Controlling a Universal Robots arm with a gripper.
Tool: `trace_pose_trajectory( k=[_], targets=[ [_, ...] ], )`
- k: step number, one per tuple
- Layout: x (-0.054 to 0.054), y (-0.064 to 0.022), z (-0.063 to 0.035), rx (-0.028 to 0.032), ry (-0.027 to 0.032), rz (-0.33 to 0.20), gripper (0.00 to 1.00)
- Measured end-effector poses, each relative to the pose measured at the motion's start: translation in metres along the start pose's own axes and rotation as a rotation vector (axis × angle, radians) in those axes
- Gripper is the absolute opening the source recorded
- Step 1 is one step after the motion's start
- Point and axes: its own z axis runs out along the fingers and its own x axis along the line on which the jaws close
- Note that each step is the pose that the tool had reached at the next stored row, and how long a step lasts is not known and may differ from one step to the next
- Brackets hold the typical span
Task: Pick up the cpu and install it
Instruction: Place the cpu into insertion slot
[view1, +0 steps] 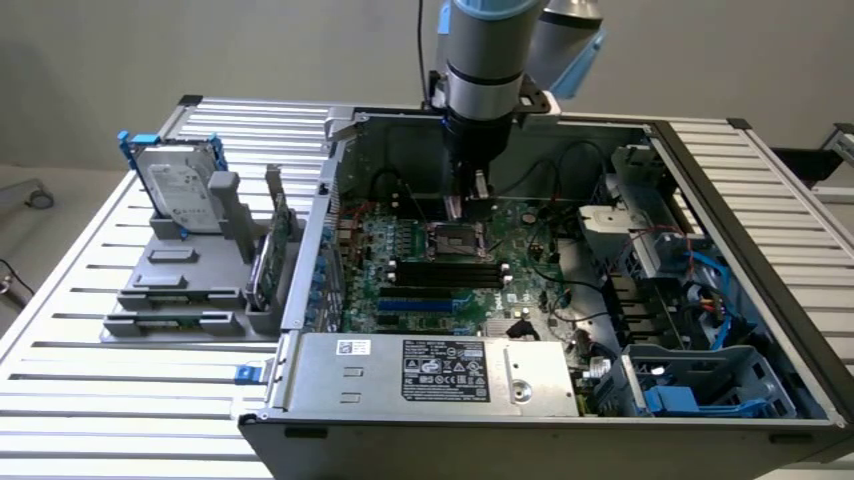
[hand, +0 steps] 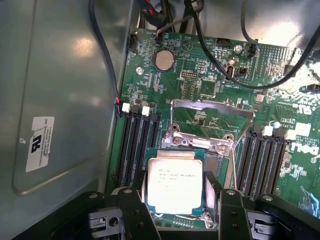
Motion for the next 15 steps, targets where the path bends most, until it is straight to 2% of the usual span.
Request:
trace_pose_trajectory(
  k=[8,15],
  targets=[
    [0.0001,-0.0043,0.0037,-0.008,-0.0052,0.069,0.55],
    [-0.0001,-0.0084,0.0086,-0.0045,-0.0171,0.108,0.55]
  ],
)
